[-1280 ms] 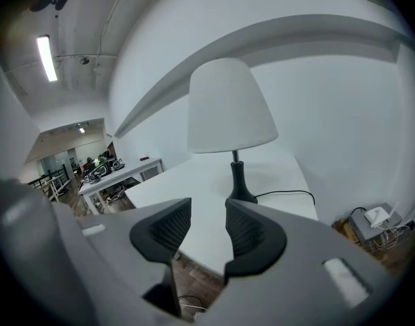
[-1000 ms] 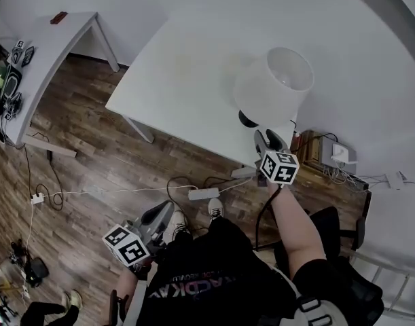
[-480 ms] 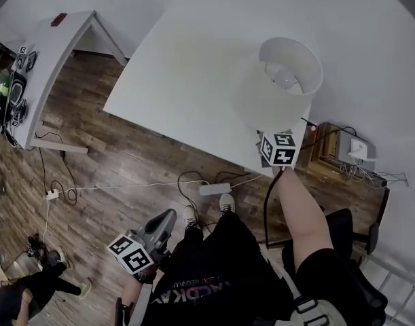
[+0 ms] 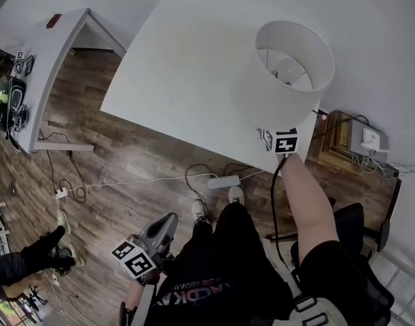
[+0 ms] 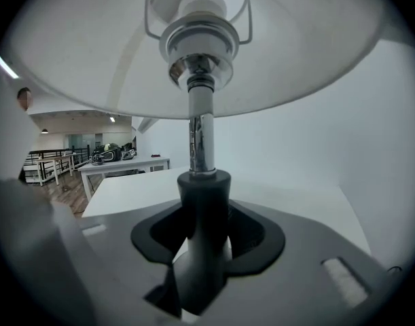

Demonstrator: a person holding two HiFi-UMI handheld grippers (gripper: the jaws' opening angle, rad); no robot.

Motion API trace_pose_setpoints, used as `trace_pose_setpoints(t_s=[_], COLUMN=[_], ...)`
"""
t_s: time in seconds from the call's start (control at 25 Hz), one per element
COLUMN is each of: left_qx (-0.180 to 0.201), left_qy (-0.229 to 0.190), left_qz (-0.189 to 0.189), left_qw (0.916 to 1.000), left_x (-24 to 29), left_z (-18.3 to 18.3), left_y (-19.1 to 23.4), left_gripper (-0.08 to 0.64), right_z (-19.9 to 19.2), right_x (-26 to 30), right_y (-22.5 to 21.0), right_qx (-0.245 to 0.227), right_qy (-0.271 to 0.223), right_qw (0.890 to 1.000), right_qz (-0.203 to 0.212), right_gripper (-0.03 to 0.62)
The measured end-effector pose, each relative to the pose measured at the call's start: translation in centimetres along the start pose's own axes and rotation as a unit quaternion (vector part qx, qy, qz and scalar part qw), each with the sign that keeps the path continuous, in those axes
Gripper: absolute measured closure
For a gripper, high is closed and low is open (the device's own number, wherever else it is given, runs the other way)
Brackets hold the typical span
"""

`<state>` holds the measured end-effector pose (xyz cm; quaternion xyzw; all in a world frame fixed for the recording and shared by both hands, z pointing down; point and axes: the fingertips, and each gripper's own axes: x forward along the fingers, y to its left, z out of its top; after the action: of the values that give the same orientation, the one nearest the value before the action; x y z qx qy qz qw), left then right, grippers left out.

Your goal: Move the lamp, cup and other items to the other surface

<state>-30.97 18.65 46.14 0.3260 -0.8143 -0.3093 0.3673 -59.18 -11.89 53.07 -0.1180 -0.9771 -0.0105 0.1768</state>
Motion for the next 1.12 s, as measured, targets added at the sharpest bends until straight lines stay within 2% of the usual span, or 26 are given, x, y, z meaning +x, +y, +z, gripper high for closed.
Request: trace_pose_setpoints(t_s=[0.56,0.88,1.12], left_qx=[-0.007,0.001,0.012], left_qy=[0.003,0.006,0.010], left_qz=[0.001,-0.015,-0.048], left_qw=[1.0000,0.9999,0.9987], left_x=[-0.8,-1.4,-1.5], left_z=[-0.3,-0.3,0.0], left_y=[0.4,-0.1,-1.4], left_gripper=[0.557,0.557,0.557], right_z=[-0.1,0.9,1.9], right_x=[-1.2,-3.9,-7.4], right_y=[-0.3,-0.4,-0.4], right_qx=[0.020,0.026,0.033], right_qy=[-0.007,-0.016,-0.017], right_qw=[0.999,0.998,0.997], right_qz=[-0.030,-0.046,-0.061], right_gripper=[0.449,0.449,0.449])
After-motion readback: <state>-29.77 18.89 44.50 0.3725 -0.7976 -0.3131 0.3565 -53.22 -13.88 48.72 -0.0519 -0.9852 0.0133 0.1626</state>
